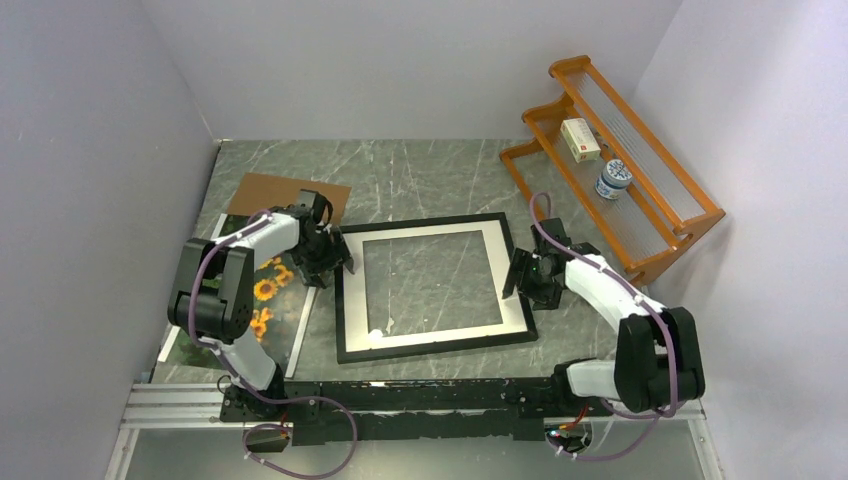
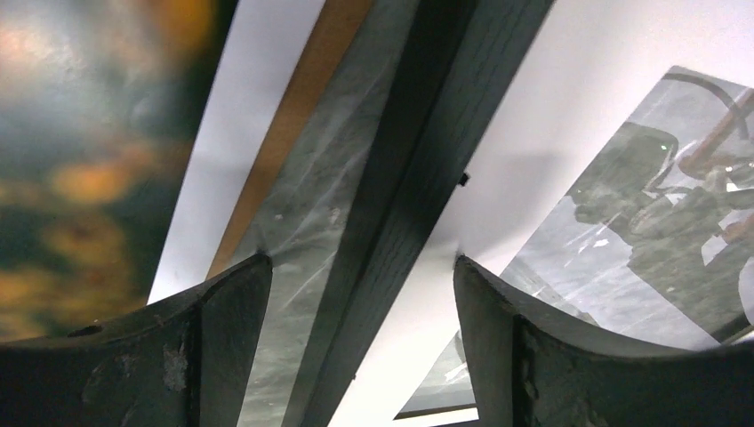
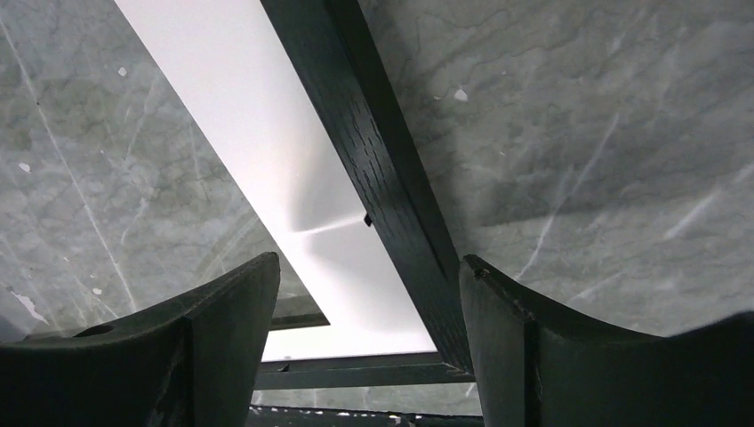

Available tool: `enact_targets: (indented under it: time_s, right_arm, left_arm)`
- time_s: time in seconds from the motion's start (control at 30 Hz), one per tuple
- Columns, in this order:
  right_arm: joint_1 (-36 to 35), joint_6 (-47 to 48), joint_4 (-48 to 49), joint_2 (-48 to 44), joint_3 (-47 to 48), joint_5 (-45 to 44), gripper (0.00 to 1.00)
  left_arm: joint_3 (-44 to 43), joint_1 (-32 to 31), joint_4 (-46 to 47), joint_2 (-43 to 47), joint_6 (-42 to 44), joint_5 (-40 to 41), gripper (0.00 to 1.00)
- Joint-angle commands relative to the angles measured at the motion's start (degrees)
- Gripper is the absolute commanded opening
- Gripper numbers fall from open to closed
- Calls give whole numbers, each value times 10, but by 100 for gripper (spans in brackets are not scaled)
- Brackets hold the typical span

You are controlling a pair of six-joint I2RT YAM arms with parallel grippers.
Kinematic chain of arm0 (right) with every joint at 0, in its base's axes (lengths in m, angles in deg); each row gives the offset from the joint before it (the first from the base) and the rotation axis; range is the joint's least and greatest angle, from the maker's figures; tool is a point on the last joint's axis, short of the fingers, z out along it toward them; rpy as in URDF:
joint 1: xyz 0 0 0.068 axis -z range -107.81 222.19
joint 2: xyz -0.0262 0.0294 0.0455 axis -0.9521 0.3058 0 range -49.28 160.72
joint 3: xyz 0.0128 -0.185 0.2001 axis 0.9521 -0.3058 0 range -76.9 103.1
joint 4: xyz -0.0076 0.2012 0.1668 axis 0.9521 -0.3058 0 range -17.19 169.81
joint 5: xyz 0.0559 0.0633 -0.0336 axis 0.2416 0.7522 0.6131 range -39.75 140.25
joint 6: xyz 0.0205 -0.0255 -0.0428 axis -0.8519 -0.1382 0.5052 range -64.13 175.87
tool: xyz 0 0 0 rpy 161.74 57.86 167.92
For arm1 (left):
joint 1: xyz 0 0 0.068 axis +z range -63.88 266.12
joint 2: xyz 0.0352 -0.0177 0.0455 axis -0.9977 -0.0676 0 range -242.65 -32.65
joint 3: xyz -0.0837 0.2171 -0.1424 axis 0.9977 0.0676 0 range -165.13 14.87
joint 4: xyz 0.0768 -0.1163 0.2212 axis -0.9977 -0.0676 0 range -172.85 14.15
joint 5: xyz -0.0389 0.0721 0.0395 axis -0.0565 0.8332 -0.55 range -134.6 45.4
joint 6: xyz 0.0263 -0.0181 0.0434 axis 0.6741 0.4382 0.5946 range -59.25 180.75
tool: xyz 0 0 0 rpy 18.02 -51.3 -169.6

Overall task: Put the photo into the frame
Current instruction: Move the photo frame to the center of the board.

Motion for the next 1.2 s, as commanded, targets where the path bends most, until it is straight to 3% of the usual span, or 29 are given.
enact_targets:
  time_s: [0.0,0.57,0.87,1.07,1.17]
  right_arm:
    - [6,4,41,18,12,31,77]
    - [12,26,125,99,86,104,75]
    - [13,12,142,214,232,58,75]
    - [13,-6,110,244,287,-12,76]
    - [15,-28,66,232,304,-66,77]
  left_arm:
    - [-35,1,25,-19,25,-36,79]
    - [-117,2,63,-83,80,-120,74]
    - [-147,1,61,-102,77,-121,72]
    - [-82,2,75,-38,72,-112,73]
    - [-61,3,63,2,78,-66,77]
